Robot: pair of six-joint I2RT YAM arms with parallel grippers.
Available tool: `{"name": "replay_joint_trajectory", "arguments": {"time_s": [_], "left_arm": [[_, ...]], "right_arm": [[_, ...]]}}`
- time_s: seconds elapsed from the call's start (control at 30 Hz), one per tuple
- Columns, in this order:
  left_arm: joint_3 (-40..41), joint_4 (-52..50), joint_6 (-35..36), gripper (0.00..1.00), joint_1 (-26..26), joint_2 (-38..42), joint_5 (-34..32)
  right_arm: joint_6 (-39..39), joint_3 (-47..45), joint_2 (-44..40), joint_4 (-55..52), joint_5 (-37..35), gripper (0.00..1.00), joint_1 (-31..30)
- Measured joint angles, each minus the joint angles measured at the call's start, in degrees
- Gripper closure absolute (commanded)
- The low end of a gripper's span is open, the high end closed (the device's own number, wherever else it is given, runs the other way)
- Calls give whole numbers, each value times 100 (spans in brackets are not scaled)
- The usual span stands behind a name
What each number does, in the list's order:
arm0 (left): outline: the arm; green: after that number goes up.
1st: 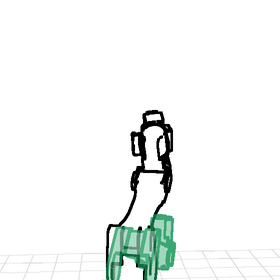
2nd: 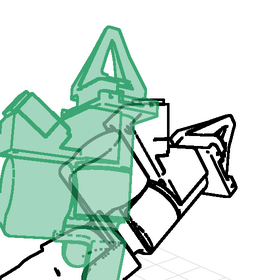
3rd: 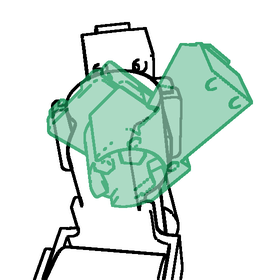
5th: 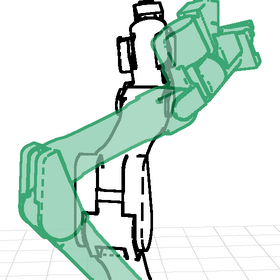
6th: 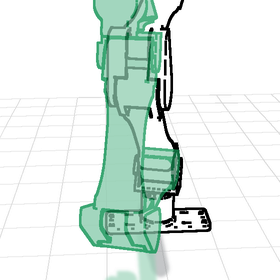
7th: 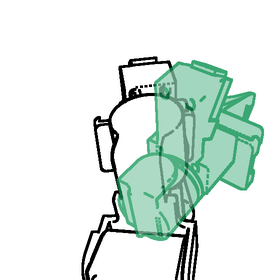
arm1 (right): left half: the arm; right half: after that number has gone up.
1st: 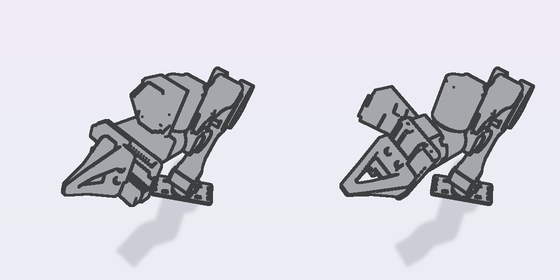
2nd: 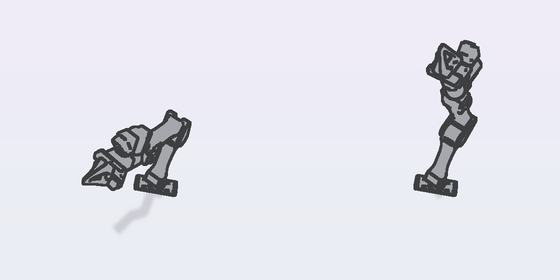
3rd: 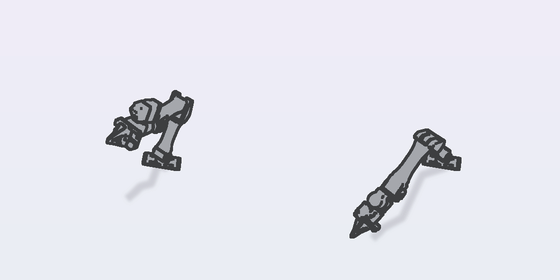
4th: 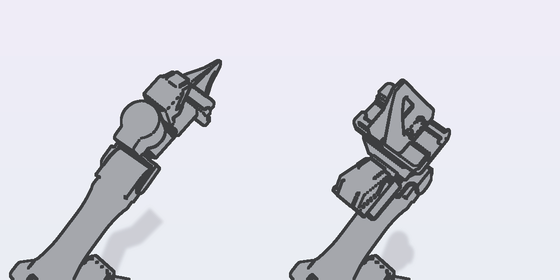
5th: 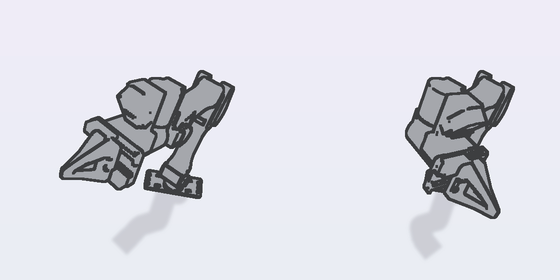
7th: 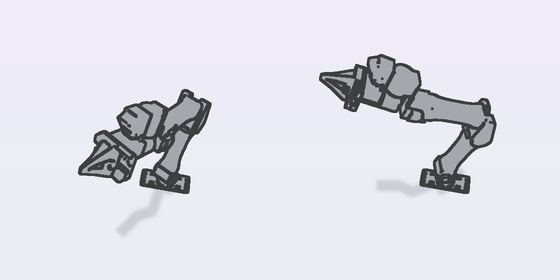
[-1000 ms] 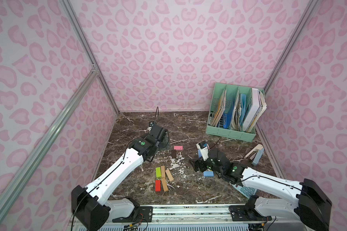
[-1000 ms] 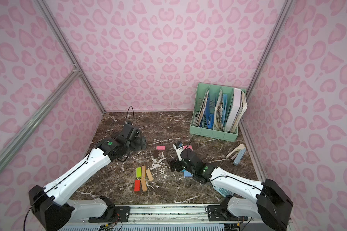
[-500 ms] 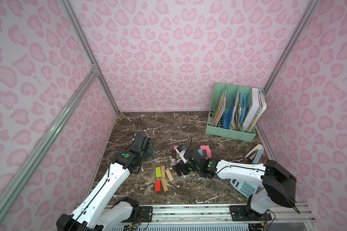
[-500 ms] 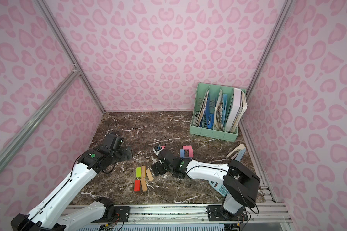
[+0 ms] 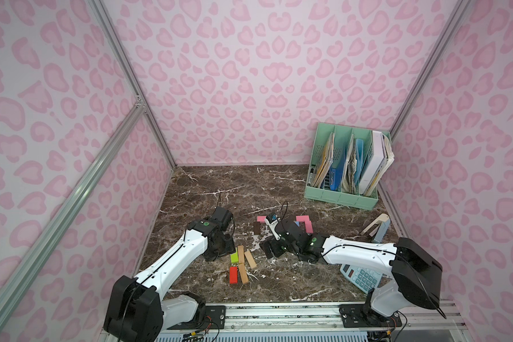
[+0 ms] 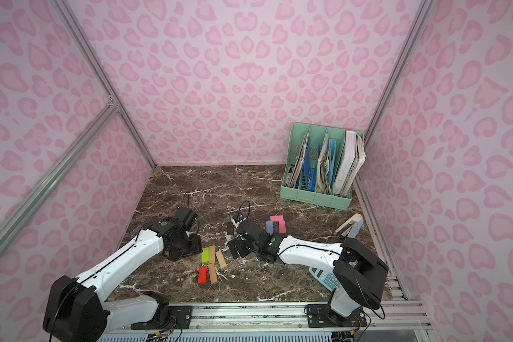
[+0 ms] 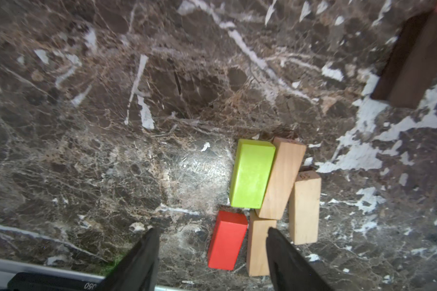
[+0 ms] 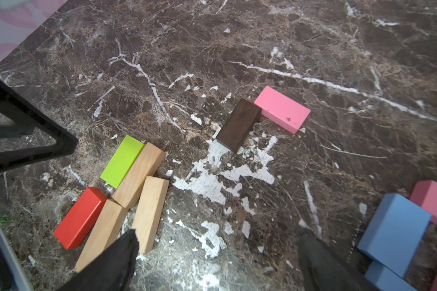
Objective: Assemble the number 8 with building blocks
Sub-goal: Pick up the building block from the center of the board.
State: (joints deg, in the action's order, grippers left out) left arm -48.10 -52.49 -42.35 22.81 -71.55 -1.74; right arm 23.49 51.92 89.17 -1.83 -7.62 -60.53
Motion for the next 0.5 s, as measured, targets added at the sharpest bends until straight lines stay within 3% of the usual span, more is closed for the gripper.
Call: {"name": "replay_joint_trajectory", "arguments": {"time_s": [0.5], "left_arm": [[136, 540, -251, 37, 111, -516, 332]], "right_arm": [[2, -341, -254, 46, -26, 0, 203]]}}
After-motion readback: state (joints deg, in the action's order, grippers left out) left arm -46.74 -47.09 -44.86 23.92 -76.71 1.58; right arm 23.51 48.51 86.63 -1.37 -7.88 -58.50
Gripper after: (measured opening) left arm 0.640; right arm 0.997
